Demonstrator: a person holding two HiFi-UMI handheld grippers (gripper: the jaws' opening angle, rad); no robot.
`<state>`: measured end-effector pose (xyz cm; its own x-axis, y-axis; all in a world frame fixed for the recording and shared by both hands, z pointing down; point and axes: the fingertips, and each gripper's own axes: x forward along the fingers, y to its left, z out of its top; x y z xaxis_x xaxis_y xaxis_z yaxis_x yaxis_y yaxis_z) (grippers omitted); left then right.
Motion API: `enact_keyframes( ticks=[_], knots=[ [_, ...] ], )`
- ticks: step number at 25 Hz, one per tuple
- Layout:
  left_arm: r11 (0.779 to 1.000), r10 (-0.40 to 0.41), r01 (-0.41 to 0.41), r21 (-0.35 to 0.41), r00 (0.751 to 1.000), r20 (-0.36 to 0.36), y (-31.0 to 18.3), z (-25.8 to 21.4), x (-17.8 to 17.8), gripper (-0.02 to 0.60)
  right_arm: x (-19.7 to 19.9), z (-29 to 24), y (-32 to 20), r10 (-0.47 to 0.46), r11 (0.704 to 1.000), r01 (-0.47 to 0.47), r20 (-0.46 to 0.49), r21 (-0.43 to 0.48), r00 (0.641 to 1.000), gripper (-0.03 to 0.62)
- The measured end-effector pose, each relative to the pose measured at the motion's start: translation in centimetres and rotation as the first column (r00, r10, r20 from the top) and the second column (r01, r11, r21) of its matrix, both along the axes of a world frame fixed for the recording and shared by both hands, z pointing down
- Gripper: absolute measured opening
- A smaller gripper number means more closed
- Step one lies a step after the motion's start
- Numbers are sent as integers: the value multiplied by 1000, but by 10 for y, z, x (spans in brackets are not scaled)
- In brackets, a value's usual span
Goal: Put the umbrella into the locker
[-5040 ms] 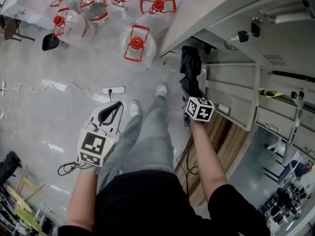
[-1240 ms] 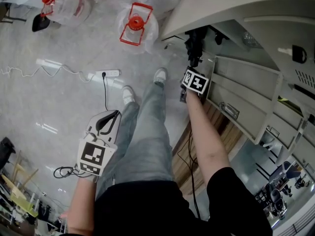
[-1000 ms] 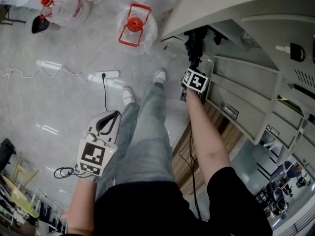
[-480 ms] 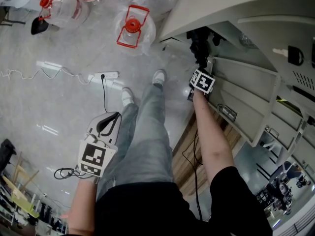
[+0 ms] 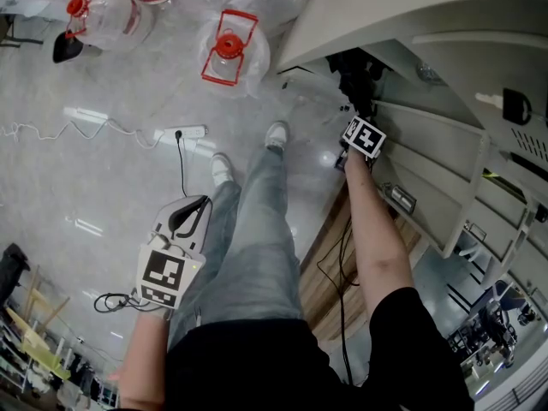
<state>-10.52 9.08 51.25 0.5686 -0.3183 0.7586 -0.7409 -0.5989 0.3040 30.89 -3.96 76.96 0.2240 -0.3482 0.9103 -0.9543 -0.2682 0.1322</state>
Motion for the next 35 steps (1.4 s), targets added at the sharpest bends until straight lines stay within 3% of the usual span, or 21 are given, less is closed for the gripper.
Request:
enact_keyframes(
  ticks=[5, 11, 13, 16, 18, 21, 24, 26, 33, 35],
  knots=[
    [1000, 10, -10, -6, 1000, 0, 1, 2, -1, 11, 5, 0, -2, -27, 1000, 27, -1, 0, 1000, 14],
    [1000, 23, -23, -10, 1000, -5, 1, 3, 1, 11, 5, -2, 5, 42, 999, -43, 40, 28, 998, 27],
    [1000, 27, -27, -9, 1000, -8, 1, 3, 1, 11, 3, -5, 7, 65, 996, -68, 54, 54, 996, 52],
    [1000, 29, -29, -9, 1000, -12, 1, 3, 0, 11, -3, -10, 8, 67, 993, -73, 62, 92, 996, 162],
    [999, 31, -31, -11, 999, -11, 2, 3, -2, 11, -5, -15, 10, 83, 991, -89, 58, 103, 995, 166],
    [999, 30, -30, -16, 999, -11, 3, 4, -4, 11, -17, -24, 10, 127, 977, -146, 123, 155, 984, 166],
    [999, 31, -32, -23, 999, -11, 2, 5, -5, 11, -38, -34, -3, 114, 957, -166, 215, 240, 970, 167],
    [999, 31, -31, -26, 999, -12, 2, 6, -5, 11, -49, -37, -14, 117, 939, -199, 284, 280, 952, 197],
    [999, 33, -34, -31, 999, -15, 1, 6, -4, 11, -52, -33, -37, 242, 893, -359, 384, 272, 891, 264],
    [999, 31, -32, -33, 999, -14, 0, 7, -5, 11, -53, -34, -37, 249, 893, -360, 370, 269, 895, 264]
  ],
)
